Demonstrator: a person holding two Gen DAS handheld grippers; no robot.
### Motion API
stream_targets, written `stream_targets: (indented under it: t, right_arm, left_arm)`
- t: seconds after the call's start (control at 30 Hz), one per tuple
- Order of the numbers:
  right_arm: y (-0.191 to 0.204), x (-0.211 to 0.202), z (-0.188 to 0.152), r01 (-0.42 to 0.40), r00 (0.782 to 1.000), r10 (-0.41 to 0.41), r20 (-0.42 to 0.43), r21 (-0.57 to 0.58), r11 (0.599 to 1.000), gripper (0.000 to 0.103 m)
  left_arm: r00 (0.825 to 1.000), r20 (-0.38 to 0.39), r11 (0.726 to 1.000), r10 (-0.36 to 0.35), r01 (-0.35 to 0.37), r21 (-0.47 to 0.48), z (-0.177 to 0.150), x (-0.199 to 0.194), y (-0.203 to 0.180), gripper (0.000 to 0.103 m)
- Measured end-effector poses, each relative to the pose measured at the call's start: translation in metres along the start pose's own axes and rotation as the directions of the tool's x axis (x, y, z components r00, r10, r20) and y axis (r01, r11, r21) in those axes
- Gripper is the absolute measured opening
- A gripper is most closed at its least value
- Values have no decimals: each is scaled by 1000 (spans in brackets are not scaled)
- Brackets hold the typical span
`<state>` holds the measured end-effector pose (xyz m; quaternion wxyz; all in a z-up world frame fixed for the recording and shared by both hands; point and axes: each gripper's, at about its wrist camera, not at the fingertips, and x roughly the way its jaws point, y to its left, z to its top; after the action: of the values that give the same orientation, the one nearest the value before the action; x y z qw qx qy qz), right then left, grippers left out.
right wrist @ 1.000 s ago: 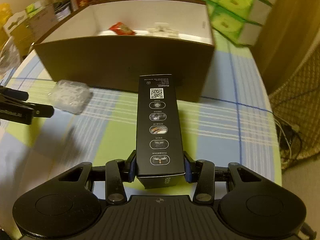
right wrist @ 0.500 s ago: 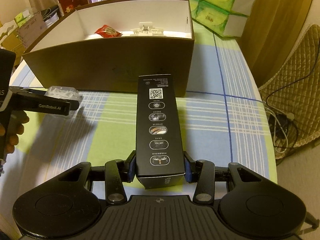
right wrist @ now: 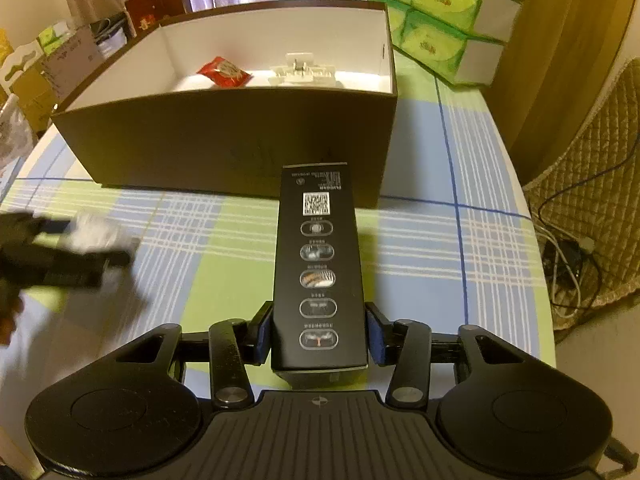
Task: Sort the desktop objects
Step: 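Lift and carry the floss case and FLYCO box with both tools over the box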
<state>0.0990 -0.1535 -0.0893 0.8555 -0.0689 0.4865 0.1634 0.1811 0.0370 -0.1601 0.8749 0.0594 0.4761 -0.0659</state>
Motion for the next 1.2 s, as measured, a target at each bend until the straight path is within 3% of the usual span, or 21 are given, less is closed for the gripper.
stream_targets:
  t: [0.23,0.57,0.7,1.0,1.2]
  right_arm:
    - [3,3,6,-9,1000,9,11,-27,1000,54]
    - [10,22,20,43,999,-43,-4,-90,995,54]
    - [12,26,17,54,998,-56,-15,-114,992,42]
    - [15,14,7,7,1000,-10,-29,-98,995,41]
    - [22,-8,9,-57,998,57,7,-93,994,41]
  left_arm:
    - [1000,-27,1000,-4,4,-21,-26,-22,1,84]
    - [999,-33,1000,8,-8,-21,-19,-19,-6,84]
    - [1000,-31,1000,4,-4,10,-18,-19,-10,83]
    - [999,-48,1000,-12,13,22,-26,-26,-13,83]
    - [999,-25,1000,-28,29,13,-24,-38,-12,83]
